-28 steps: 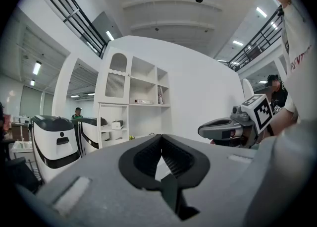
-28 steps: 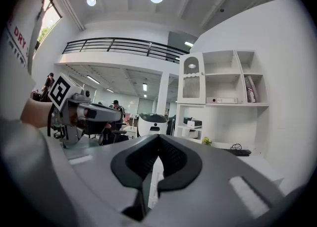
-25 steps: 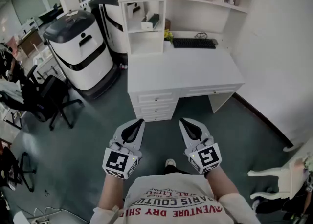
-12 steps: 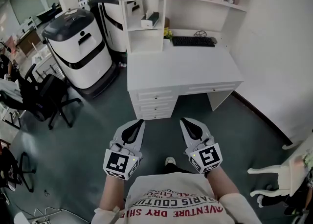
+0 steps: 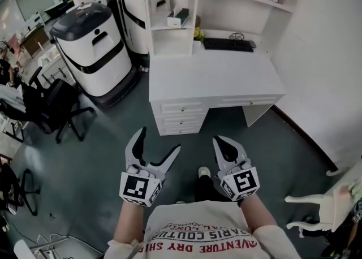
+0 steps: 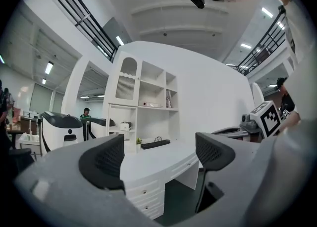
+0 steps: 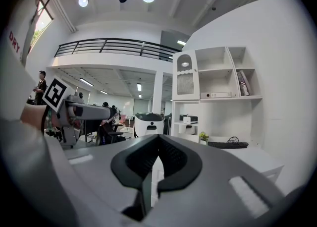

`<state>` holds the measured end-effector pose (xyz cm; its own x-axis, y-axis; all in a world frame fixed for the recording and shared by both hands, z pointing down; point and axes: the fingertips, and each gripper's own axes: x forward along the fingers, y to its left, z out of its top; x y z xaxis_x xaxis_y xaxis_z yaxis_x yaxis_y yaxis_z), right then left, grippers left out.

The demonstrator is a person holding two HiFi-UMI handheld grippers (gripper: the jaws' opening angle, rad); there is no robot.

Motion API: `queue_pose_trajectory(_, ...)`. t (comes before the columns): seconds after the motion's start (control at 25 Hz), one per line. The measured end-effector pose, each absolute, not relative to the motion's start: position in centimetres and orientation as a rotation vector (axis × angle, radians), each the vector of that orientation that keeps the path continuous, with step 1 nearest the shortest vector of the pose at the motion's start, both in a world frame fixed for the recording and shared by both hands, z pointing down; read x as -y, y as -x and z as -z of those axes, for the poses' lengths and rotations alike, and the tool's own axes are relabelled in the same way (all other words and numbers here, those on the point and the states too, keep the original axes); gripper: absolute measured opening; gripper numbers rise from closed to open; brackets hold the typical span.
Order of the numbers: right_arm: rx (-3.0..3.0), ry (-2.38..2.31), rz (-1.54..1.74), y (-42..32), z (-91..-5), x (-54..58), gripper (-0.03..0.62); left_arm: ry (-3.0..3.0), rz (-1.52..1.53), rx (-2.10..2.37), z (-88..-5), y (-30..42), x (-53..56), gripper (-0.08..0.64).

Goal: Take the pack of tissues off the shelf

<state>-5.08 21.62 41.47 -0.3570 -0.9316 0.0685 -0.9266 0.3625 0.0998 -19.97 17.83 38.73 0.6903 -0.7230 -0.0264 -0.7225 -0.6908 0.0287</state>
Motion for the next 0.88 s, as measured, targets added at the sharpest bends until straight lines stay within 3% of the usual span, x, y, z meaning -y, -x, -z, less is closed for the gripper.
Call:
queue_pose_trajectory(0.28, 2.557, -1.649, 0.040, 1.5, -43.3, -16.3, 0.002, -2.813, 0.036, 1.320, -39.6, 17.4, -13.2, 0.451)
queue_pose_trajectory(0.88, 2.654, -1.379, 0.087, -12.1, -42.7, 0.3, 0.002, -2.674, 0.069, 1.570, -38.8, 4.1, 1.7, 0.451)
